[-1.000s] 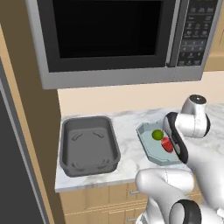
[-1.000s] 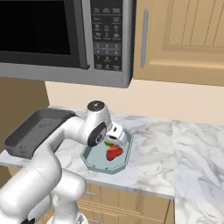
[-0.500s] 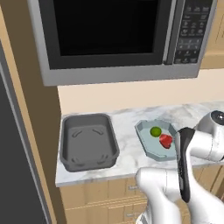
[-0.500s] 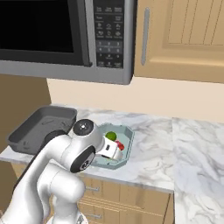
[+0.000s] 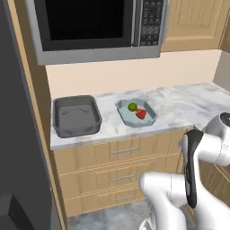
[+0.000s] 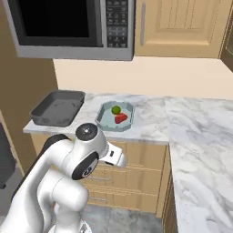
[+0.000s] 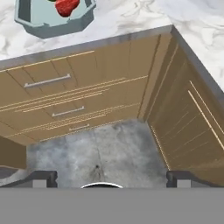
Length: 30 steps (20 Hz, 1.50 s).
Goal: Place one lime and one steak in each tupperware on the nearby counter, to pack two identical lunches.
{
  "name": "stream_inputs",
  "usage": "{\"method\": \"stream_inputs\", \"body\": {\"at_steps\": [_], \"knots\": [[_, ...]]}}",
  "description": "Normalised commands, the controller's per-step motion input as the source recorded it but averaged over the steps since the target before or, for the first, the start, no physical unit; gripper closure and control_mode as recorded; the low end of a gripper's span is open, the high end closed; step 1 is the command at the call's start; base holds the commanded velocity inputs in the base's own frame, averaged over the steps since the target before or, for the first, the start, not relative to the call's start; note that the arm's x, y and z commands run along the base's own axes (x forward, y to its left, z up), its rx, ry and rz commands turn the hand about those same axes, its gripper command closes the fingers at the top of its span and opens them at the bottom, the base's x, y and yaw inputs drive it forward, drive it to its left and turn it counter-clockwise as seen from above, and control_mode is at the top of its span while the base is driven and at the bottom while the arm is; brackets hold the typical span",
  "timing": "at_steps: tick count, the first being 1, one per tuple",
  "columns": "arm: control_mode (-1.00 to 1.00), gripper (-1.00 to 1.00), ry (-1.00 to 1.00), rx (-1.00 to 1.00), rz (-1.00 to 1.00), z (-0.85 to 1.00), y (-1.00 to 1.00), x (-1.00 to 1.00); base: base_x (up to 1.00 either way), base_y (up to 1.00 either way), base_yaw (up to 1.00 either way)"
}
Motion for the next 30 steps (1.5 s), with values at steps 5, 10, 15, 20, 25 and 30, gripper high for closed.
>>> {"method": "stream_inputs", "body": {"at_steps": [5,10,15,20,25,30], "knots": [[1.0,-1.0,0.0,0.0,0.0,0.0,0.0,0.0,-1.0,0.0,-0.31],[1.0,-1.0,0.0,0.0,0.0,0.0,0.0,0.0,-1.0,0.25,-0.31],[1.0,-1.0,0.0,0.0,0.0,0.0,0.0,0.0,-1.0,0.81,-0.33],[1.0,-1.0,0.0,0.0,0.0,0.0,0.0,0.0,-1.0,0.86,-0.4],[1.0,-1.0,0.0,0.0,0.0,0.0,0.0,0.0,-1.0,0.7,-0.56],[1.0,-1.0,0.0,0.0,0.0,0.0,0.0,0.0,-1.0,0.98,-0.34]]}}
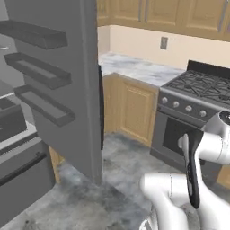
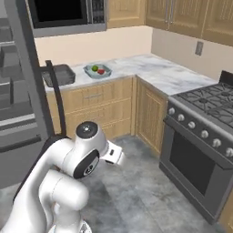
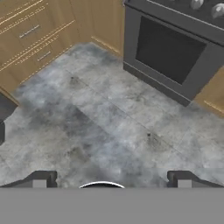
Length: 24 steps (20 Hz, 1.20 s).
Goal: Place one lime and one steak in each tupperware on the nearby counter, to pack two identical lunches.
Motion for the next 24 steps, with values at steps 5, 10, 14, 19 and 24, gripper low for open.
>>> {"method": "stream_inputs", "body": {"at_steps": [5,10,14,19,24], "knots": [[1.0,-1.0,0.0,0.0,0.0,0.0,0.0,0.0,-1.0,0.79,-0.09],[1.0,-1.0,0.0,0.0,0.0,0.0,0.0,0.0,-0.98,0.88,0.15],[1.0,-1.0,0.0,0.0,0.0,0.0,0.0,0.0,-0.59,1.0,0.58],[1.0,-1.0,0.0,0.0,0.0,0.0,0.0,0.0,-0.32,0.97,0.69],[1.0,-1.0,0.0,0.0,0.0,0.0,0.0,0.0,0.01,0.73,0.62]]}}
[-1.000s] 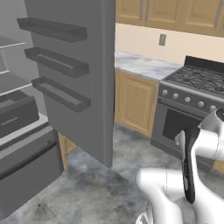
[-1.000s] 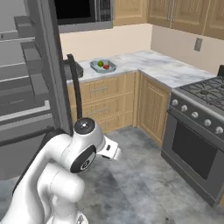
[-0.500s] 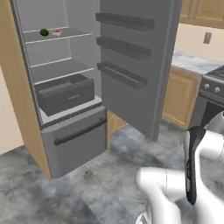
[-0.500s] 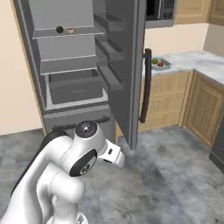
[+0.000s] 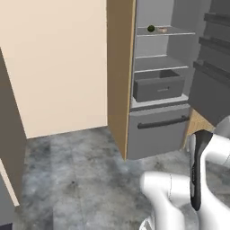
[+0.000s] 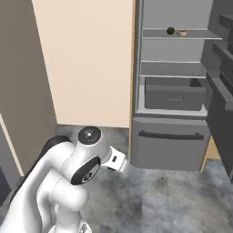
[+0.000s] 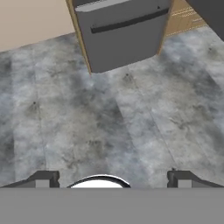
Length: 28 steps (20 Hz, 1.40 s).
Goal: Place one lime and one steak in each tupperware on the nearby counter, to pack two identical lunches.
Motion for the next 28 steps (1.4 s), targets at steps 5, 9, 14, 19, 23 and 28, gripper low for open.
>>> {"method": "stream_inputs", "body": {"at_steps": [5,9,14,19,23,28], "knots": [[1.0,-1.0,0.0,0.0,0.0,0.0,0.0,0.0,0.8,-0.01,0.26],[1.0,-1.0,0.0,0.0,0.0,0.0,0.0,0.0,1.0,-0.74,0.01],[1.0,-1.0,0.0,0.0,0.0,0.0,0.0,0.0,1.0,-0.96,0.0],[1.0,-1.0,0.0,0.0,0.0,0.0,0.0,0.0,1.0,-0.72,0.04],[1.0,-1.0,0.0,0.0,0.0,0.0,0.0,0.0,0.97,0.0,0.34],[1.0,-1.0,0.0,0.0,0.0,0.0,0.0,0.0,0.68,-0.14,0.26]]}}
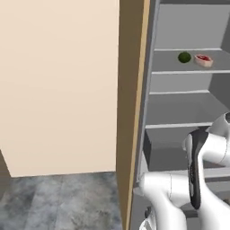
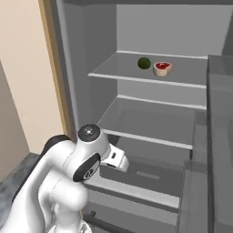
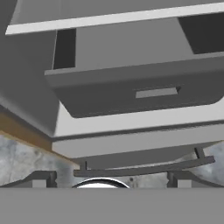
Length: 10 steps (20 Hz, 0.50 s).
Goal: Place one lime and one steak in each tupperware on the nearby counter, to pack two identical lunches.
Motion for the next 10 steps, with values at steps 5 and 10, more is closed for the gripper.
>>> {"method": "stream_inputs", "body": {"at_steps": [5,10], "knots": [[1.0,-1.0,0.0,0.0,0.0,0.0,0.0,0.0,0.09,-0.64,0.01],[1.0,-1.0,0.0,0.0,0.0,0.0,0.0,0.0,0.0,0.0,0.01]]}}
